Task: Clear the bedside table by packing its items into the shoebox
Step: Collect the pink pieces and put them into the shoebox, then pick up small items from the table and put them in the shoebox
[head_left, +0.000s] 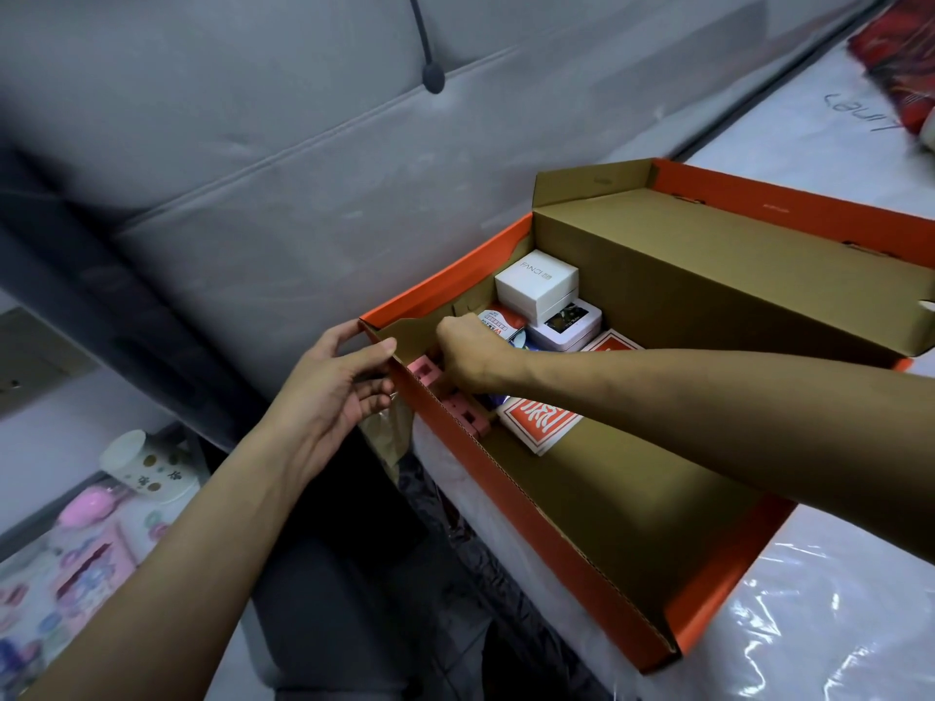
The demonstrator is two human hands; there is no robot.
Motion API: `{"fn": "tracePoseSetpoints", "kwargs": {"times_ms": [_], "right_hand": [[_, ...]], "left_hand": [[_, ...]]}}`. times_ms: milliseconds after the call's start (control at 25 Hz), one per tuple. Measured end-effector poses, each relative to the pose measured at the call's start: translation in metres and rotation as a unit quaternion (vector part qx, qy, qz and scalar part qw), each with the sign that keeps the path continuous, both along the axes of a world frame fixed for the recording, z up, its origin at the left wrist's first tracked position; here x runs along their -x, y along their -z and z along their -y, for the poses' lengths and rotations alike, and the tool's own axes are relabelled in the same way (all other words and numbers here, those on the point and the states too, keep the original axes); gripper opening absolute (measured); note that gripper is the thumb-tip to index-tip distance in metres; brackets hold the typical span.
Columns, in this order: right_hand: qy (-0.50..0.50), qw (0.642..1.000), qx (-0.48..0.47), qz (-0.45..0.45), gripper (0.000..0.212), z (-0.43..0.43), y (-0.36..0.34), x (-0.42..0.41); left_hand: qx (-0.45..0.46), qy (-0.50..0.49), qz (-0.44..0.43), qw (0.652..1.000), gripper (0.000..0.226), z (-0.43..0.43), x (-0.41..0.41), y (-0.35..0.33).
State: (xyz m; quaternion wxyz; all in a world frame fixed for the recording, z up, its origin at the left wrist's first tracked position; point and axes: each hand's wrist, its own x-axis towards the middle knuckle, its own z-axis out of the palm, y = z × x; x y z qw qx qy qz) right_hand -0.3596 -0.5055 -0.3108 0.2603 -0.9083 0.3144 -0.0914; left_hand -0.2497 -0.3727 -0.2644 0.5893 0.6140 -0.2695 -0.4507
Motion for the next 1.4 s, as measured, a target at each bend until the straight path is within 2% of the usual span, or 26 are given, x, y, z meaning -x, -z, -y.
{"fn": "tracePoseSetpoints", "kwargs": {"times_ms": [120,440,600,720,880,1040,1280,1400], "right_hand": [[0.007,1.000,0.007,-0.008,0.038,0.000,-0.004,0.005],[0.052,0.999,-0.011,0.011,0.022,-0.002,-0.028,0.026],[0.080,0.997,0.003,0.022,0.012,-0.024,-0.061,0.040],[0.085,0.995,0.035,0.035,0.019,-0.057,-0.095,0.051],[0.057,0.994,0.076,0.048,0.020,-0.125,-0.133,0.046],[-0.022,0.997,0.076,0.025,0.016,-0.200,-0.141,0.011],[-0.134,0.990,0.025,-0.023,0.017,-0.314,-0.100,-0.095],[-0.170,0.984,-0.010,-0.059,0.013,-0.350,-0.064,-0.144]], "left_hand": [[-0.002,-0.005,-0.004,1.000,0.044,0.000,0.001,0.000],[-0.028,-0.017,0.013,0.999,0.048,-0.001,0.003,-0.006],[-0.054,-0.032,0.078,0.995,0.051,-0.012,0.017,-0.026],[-0.064,-0.027,0.126,0.990,0.044,-0.038,0.031,-0.045],[-0.072,-0.036,0.161,0.984,0.028,-0.111,0.025,-0.068],[-0.094,-0.077,0.178,0.977,0.021,-0.206,-0.005,-0.070],[-0.164,-0.181,0.195,0.950,0.025,-0.356,-0.091,-0.029],[-0.232,-0.221,0.234,0.918,0.023,-0.408,-0.133,0.002]]}}
